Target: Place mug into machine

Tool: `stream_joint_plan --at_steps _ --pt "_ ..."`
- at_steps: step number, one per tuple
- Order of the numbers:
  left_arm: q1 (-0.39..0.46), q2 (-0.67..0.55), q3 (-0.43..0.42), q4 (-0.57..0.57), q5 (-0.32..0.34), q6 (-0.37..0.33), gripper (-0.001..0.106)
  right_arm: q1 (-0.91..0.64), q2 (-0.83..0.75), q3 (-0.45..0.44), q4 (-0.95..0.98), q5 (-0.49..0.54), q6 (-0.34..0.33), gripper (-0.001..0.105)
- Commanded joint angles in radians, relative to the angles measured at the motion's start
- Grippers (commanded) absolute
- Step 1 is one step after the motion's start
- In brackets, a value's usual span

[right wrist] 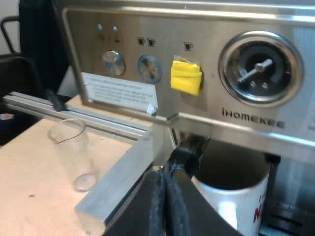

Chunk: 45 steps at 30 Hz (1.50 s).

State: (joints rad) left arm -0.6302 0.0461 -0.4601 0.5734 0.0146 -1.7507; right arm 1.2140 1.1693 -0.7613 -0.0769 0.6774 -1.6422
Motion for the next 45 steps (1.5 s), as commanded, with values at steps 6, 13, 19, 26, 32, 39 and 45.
stream_joint_plan --at_steps 6,13,19,26,32,39,45 --pt "-0.003 -0.007 -0.011 -0.010 0.026 -0.002 0.082 -0.072 0.170 -0.165 -0.001 -0.049 -0.013 0.000" --pt "-0.003 -0.007 -0.011 -0.010 0.026 -0.002 0.082 -0.104 0.264 -0.262 -0.001 -0.005 -0.024 0.000" --pt "-0.003 -0.007 -0.011 -0.003 0.026 -0.002 0.082 -0.140 0.294 -0.295 0.000 0.056 -0.023 0.000" --pt "-0.003 -0.007 -0.011 -0.003 0.035 -0.002 0.082 -0.228 0.316 -0.294 0.006 0.059 -0.023 0.000" --pt "-0.003 -0.007 -0.011 -0.003 0.035 -0.002 0.082 -0.225 0.307 -0.294 0.025 0.045 -0.023 0.000" --pt "-0.003 -0.007 -0.011 -0.003 0.035 0.000 0.082 -0.138 0.220 -0.294 0.213 -0.048 -0.008 0.016" --pt "-0.003 -0.007 -0.011 -0.003 0.035 0.006 0.082 -0.043 0.100 -0.294 0.379 -0.098 0.025 0.068"
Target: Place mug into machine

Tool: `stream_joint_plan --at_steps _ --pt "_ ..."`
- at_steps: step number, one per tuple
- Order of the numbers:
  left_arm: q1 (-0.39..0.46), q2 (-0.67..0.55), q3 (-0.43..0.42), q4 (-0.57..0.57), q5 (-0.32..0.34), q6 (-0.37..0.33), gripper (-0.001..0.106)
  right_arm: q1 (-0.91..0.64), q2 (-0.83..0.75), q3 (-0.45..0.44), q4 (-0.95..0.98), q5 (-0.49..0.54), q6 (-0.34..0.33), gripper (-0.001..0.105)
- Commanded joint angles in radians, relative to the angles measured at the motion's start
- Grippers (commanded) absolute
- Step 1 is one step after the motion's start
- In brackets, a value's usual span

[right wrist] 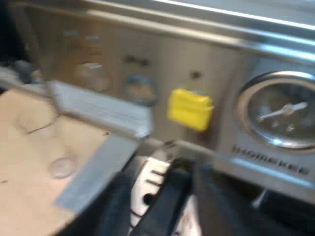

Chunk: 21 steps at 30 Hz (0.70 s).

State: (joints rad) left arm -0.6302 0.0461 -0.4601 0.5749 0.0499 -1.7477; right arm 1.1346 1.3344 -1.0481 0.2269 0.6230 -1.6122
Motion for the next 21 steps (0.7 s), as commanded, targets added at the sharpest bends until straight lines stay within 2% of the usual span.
stream_joint_plan --at_steps 1,6,8,11,12,14,15,18,19,21 --pt "-0.003 -0.007 -0.011 -0.002 0.003 0.003 0.082 0.044 -0.084 -0.008 0.097 -0.051 -0.005 0.070" --pt "-0.001 0.001 -0.056 -0.004 0.007 -0.007 0.082 0.076 -0.208 -0.008 0.261 -0.156 -0.014 0.073" --pt "0.005 0.020 -0.096 -0.004 0.004 -0.021 0.082 0.071 -0.260 -0.008 0.305 -0.151 -0.028 0.073" --pt "0.013 0.086 -0.175 -0.004 -0.002 -0.028 0.082 0.026 -0.313 -0.010 0.366 -0.159 -0.004 0.073" --pt "0.018 0.119 -0.206 -0.004 -0.002 -0.028 0.082 -0.027 -0.351 -0.017 0.423 -0.191 0.028 0.073" --pt "0.030 0.164 -0.241 0.000 -0.002 -0.028 0.082 -0.058 -0.364 -0.020 0.444 -0.219 0.038 0.072" --pt "0.042 0.200 -0.268 0.008 -0.002 -0.028 0.082 -0.136 -0.404 -0.030 0.509 -0.282 0.044 0.072" --pt "0.092 0.291 -0.333 0.046 -0.002 -0.028 0.082 -0.239 -0.444 -0.034 0.568 -0.334 0.044 0.072" --pt "0.143 0.351 -0.369 0.079 0.008 -0.028 0.082 -0.329 -0.472 -0.034 0.611 -0.372 0.044 0.072" --pt "0.217 0.414 -0.411 0.114 0.038 -0.028 0.082 -0.414 -0.502 -0.034 0.647 -0.413 0.041 0.072"
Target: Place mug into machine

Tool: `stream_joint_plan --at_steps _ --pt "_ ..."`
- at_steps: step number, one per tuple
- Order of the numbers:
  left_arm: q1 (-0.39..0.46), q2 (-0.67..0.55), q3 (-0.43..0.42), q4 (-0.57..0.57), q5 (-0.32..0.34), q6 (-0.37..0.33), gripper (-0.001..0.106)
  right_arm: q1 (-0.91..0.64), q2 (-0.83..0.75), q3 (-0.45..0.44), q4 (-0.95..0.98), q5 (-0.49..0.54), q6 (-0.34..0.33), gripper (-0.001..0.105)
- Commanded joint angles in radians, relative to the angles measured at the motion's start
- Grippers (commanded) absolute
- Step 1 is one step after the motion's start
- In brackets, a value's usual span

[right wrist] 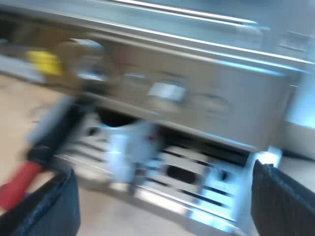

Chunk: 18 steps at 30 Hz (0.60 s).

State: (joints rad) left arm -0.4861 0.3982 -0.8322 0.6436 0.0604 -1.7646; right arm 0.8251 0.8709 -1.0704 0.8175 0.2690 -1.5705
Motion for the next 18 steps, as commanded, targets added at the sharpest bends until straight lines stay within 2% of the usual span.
stream_joint_plan --at_steps 1,2,4,7,11,18 --pt "0.119 0.092 -0.061 0.066 0.075 -0.011 0.082 -0.169 -0.054 -0.011 0.077 -0.079 -0.005 0.072" --pt "0.181 0.123 -0.081 0.087 0.120 -0.011 0.082 -0.230 -0.072 -0.011 0.098 -0.098 -0.011 0.072" --pt "0.263 0.154 -0.100 0.104 0.163 -0.009 0.082 -0.310 -0.098 -0.011 0.128 -0.117 -0.035 0.072" --pt "0.329 0.171 -0.104 0.101 0.164 -0.020 0.082 -0.450 -0.134 -0.011 0.175 -0.124 -0.078 0.072" --pt "0.348 0.166 -0.104 0.122 0.161 -0.020 0.082 -0.605 -0.186 -0.006 0.238 -0.172 -0.157 0.072" --pt "0.350 0.166 -0.108 0.190 0.161 -0.020 0.082 -0.792 -0.295 0.041 0.272 -0.207 -0.215 0.072"
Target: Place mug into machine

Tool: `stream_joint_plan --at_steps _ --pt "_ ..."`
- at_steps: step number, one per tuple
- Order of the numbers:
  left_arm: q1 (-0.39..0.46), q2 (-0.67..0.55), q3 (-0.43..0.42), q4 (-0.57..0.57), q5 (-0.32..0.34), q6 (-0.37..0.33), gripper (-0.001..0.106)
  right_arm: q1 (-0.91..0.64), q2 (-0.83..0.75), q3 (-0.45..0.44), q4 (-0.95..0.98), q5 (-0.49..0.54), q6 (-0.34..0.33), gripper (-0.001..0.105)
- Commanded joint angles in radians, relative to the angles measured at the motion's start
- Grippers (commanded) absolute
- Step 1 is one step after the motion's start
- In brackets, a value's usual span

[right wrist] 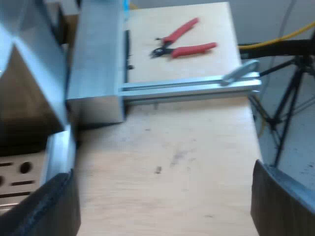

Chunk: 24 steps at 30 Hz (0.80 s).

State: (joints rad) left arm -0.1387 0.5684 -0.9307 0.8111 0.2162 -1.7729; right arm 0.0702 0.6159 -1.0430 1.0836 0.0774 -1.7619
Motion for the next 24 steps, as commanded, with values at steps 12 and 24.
stream_joint_plan --at_steps 12,24 --pt "0.003 -0.216 -0.009 0.089 -0.043 -0.011 0.082 -0.075 -0.319 0.079 0.027 -0.015 -0.032 0.072" --pt "0.003 -0.555 -0.006 0.242 -0.049 0.001 0.082 -0.075 -0.670 0.079 0.065 -0.015 -0.037 0.072"
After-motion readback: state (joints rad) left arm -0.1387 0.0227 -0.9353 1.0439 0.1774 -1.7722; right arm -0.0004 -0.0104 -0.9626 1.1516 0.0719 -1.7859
